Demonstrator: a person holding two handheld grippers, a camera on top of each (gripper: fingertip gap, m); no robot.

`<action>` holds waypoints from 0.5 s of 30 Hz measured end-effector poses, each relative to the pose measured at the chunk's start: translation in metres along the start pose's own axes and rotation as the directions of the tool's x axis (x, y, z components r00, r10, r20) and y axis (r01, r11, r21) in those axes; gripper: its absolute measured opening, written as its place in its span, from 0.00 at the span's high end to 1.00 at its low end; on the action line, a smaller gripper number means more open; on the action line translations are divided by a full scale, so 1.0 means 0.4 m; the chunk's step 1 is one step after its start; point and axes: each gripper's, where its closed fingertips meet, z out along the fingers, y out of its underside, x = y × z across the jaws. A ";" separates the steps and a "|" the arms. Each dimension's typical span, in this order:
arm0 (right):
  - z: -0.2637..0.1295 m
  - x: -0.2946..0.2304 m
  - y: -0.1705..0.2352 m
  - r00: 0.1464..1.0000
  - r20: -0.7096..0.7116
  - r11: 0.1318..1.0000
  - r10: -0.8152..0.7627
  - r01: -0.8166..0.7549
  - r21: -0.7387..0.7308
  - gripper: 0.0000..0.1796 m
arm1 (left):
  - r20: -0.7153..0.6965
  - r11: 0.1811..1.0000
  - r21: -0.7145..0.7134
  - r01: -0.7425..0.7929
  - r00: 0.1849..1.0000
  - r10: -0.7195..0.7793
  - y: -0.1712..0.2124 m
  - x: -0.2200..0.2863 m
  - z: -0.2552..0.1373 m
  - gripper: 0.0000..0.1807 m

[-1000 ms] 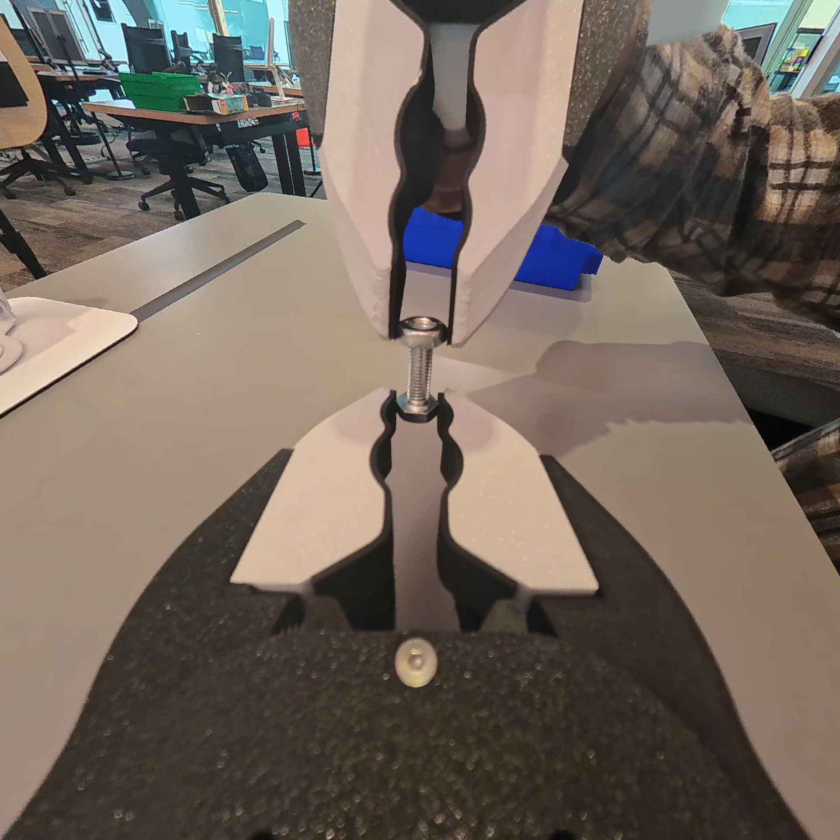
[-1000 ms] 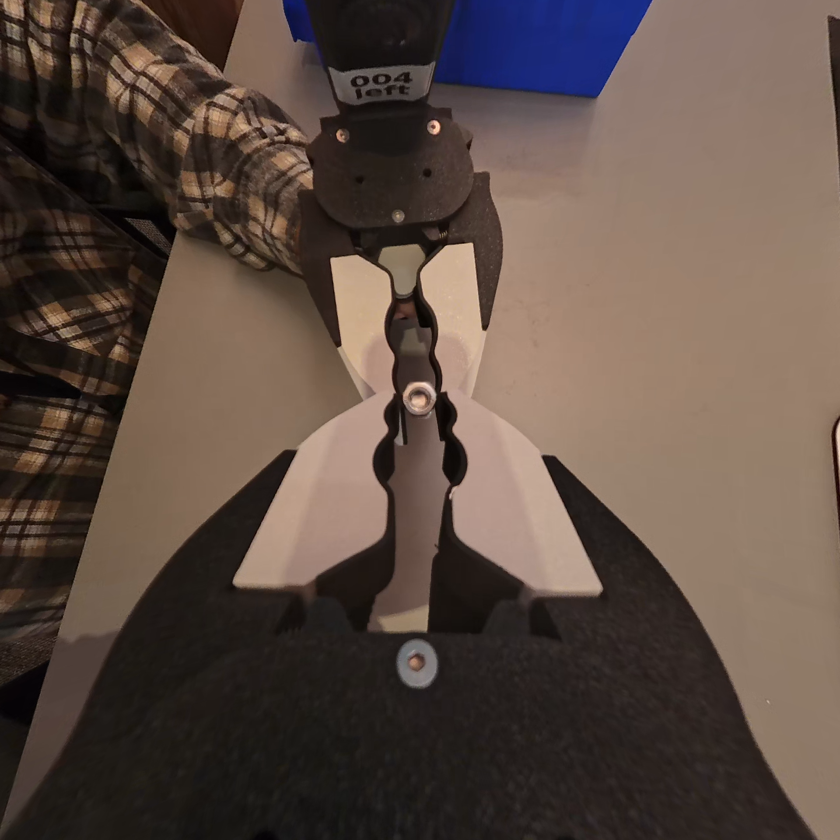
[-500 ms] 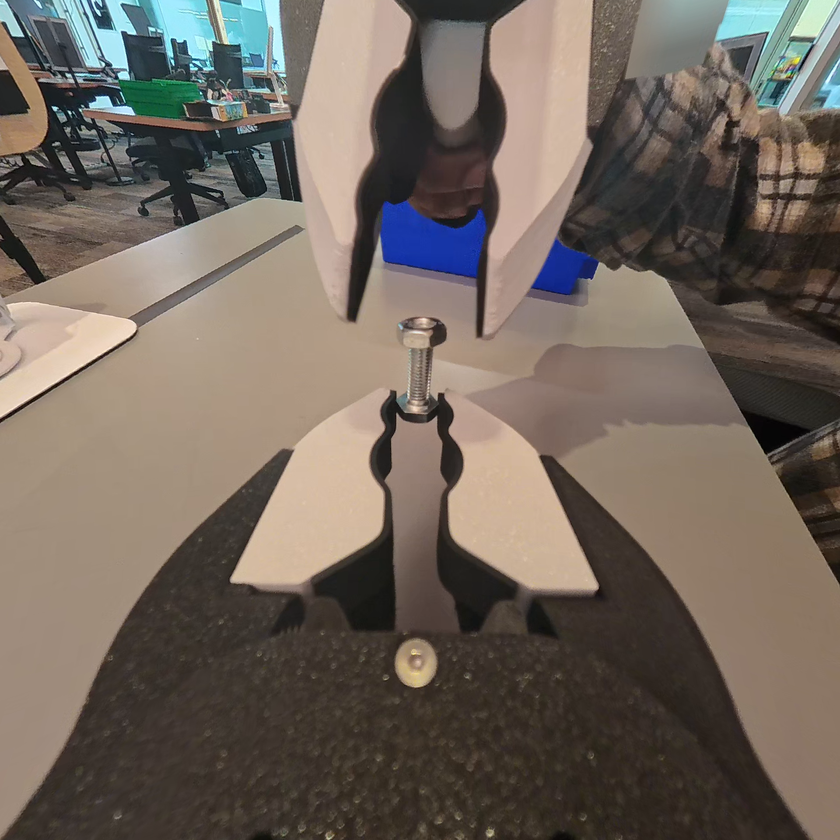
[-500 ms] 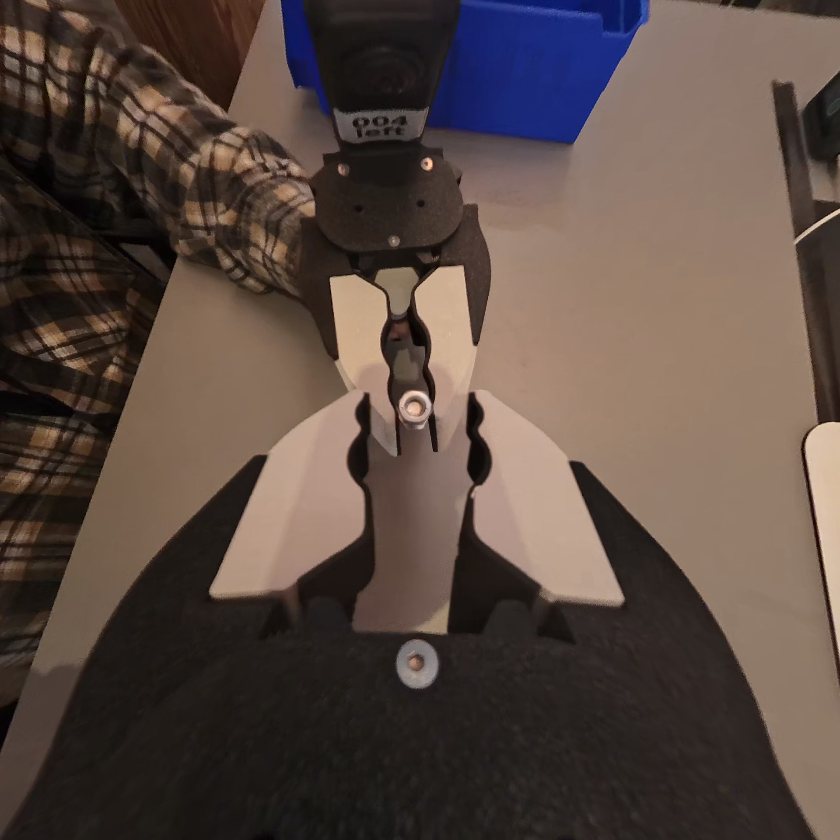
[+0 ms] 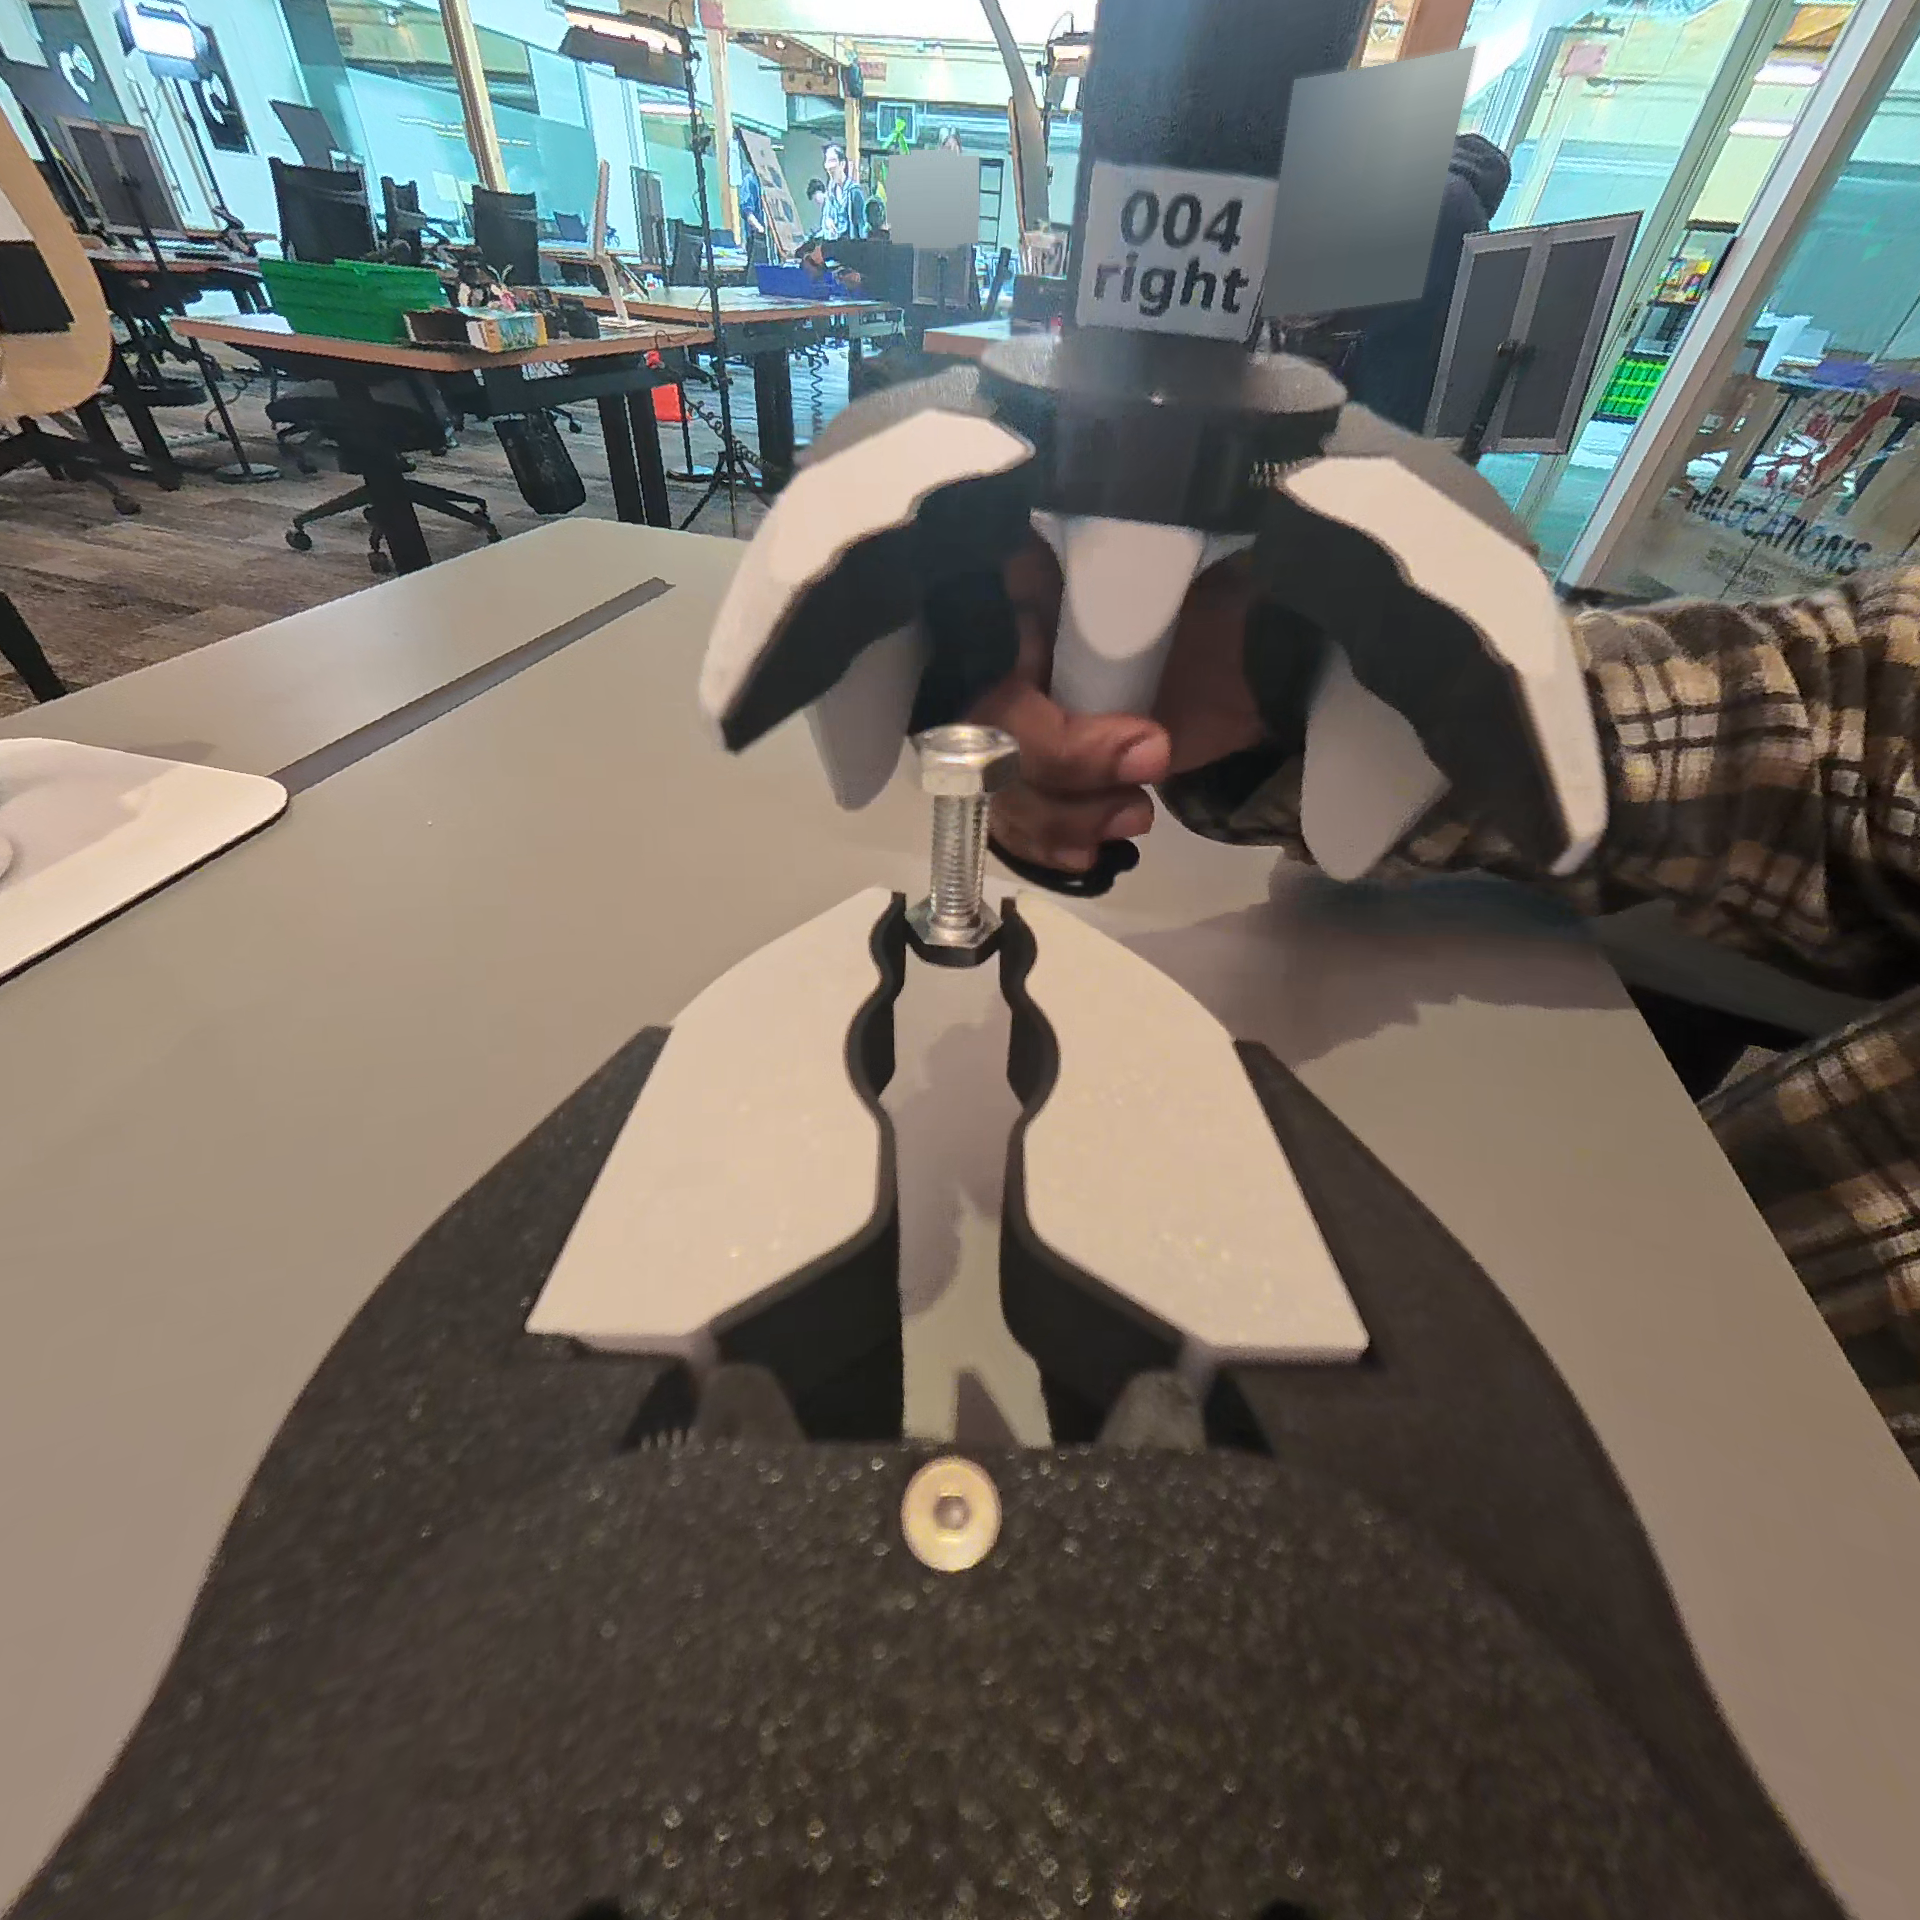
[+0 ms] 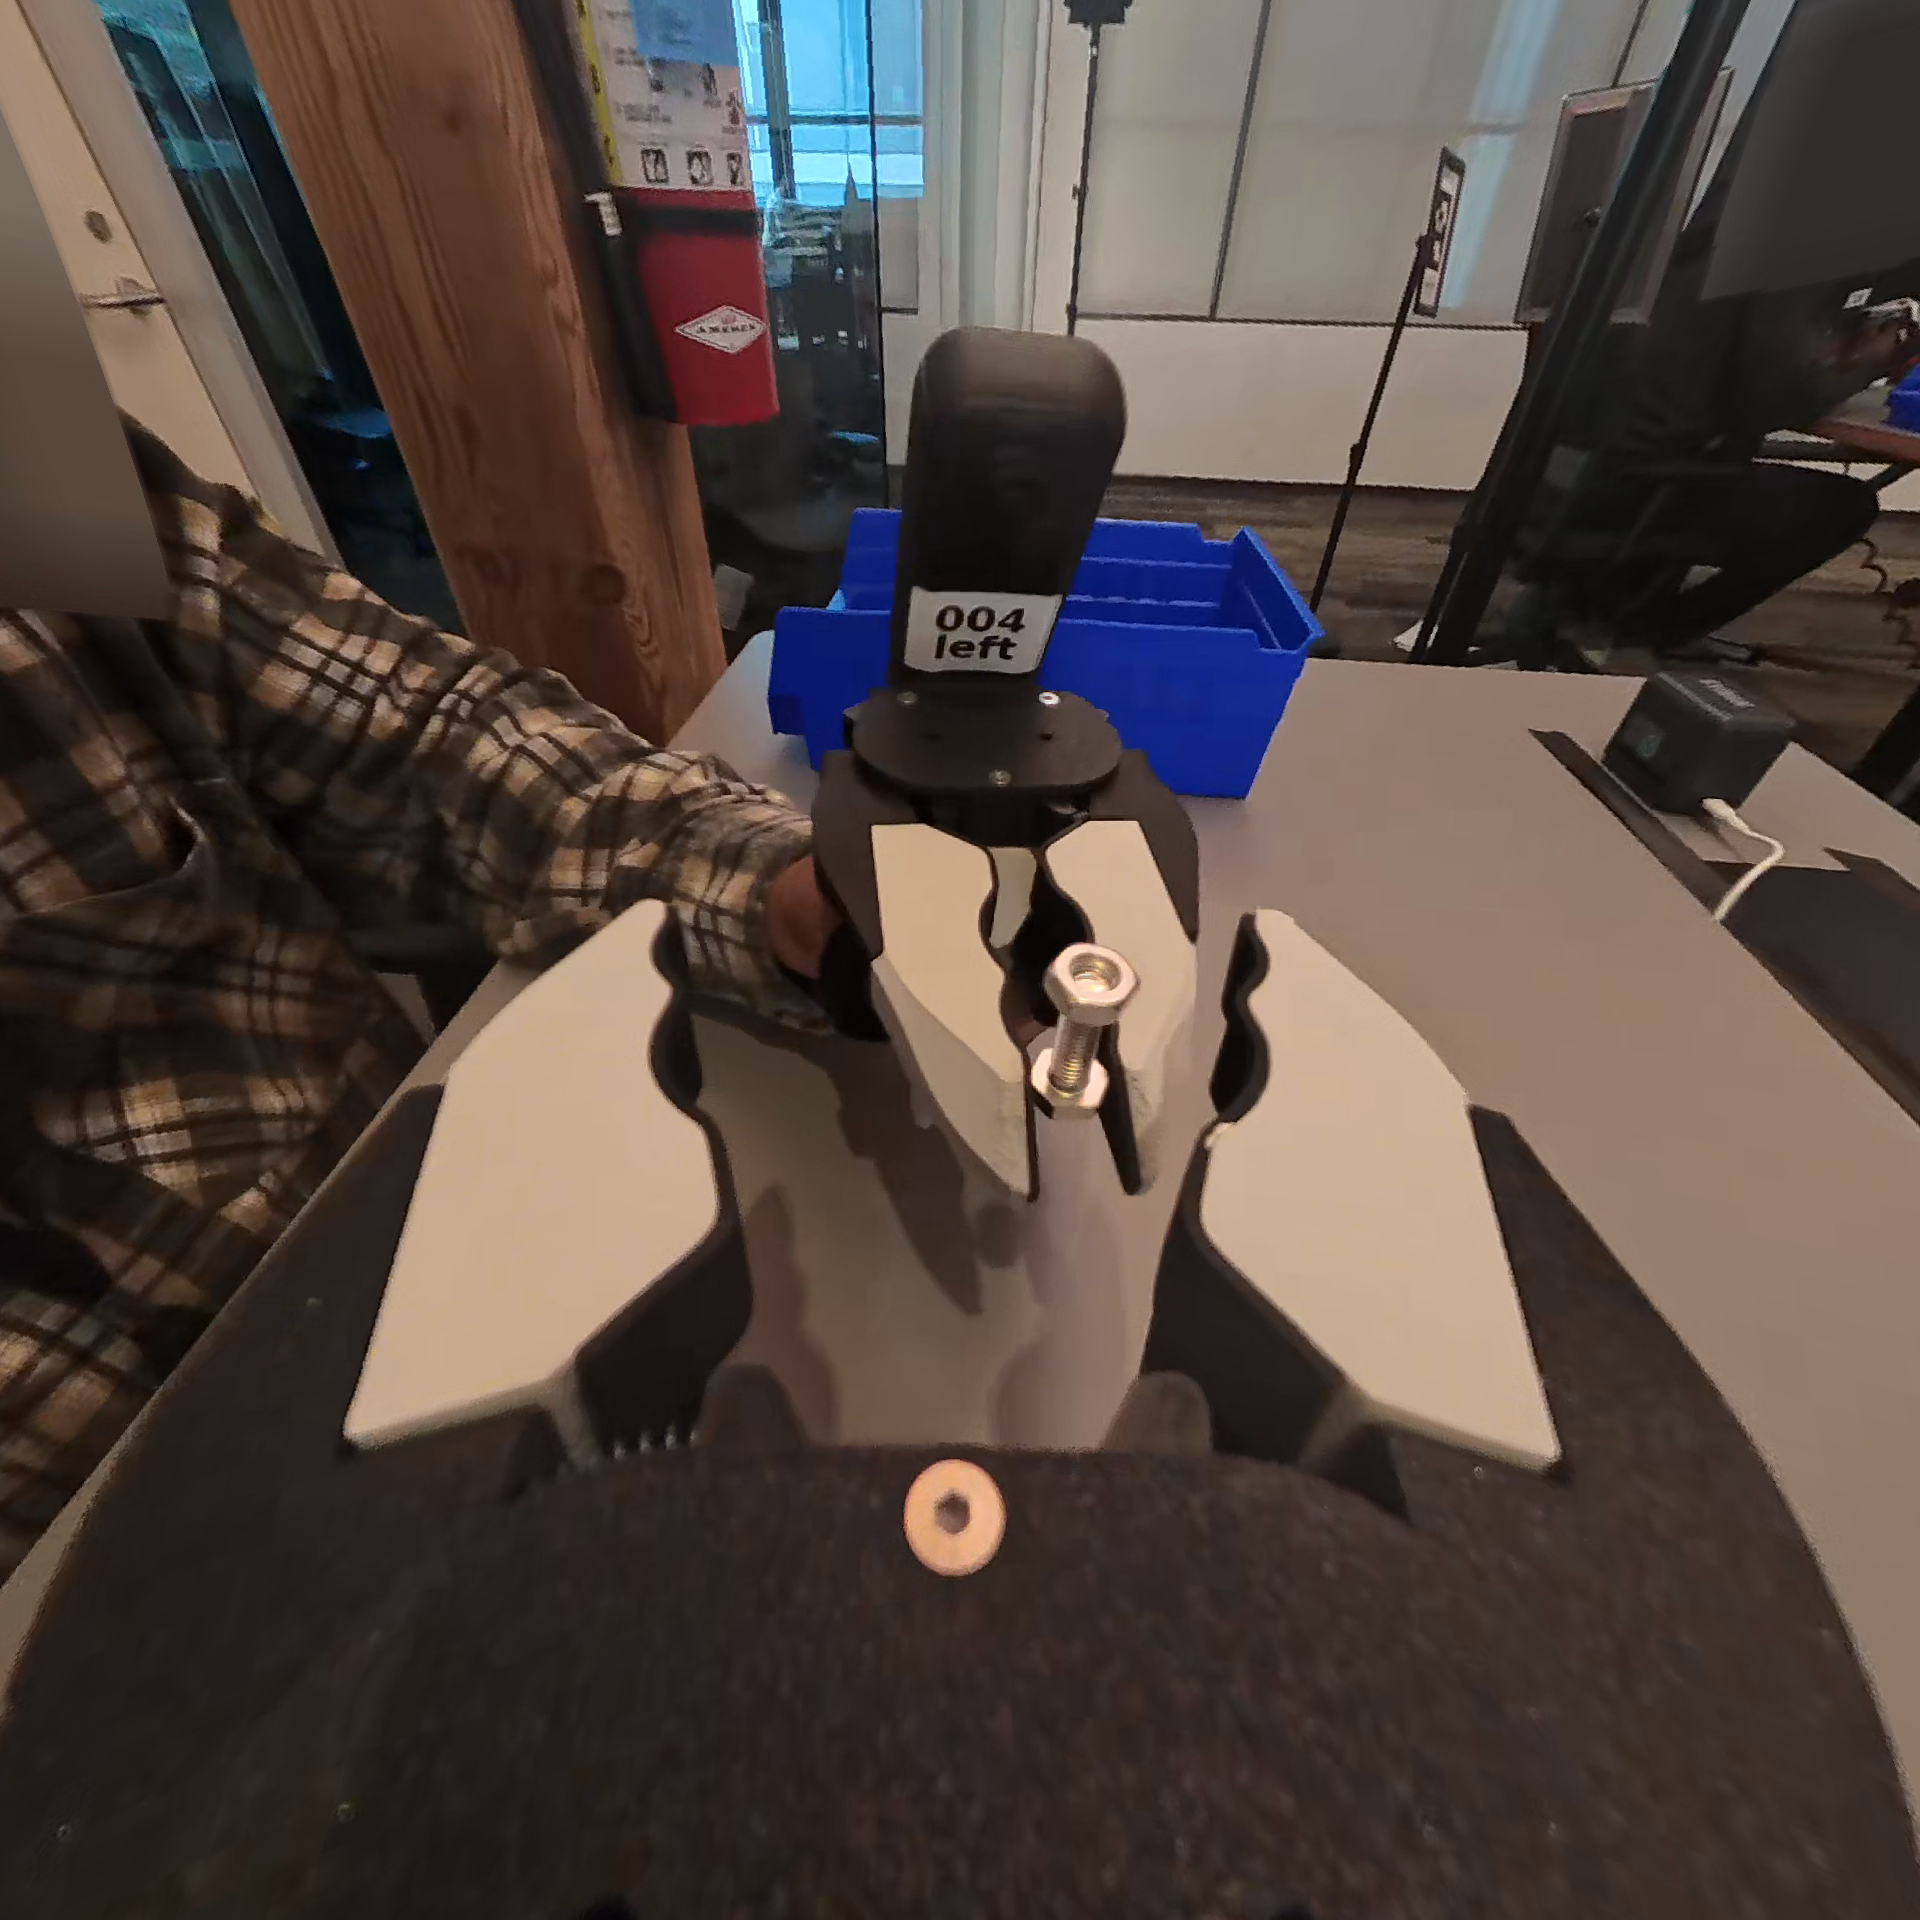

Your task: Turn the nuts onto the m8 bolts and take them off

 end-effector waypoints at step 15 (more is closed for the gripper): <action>0.012 -0.021 0.011 1.000 0.011 1.000 -0.021 0.021 -0.001 0.46 | 0.006 1.000 0.002 0.019 1.000 -0.019 0.001 -0.008 -0.002 0.91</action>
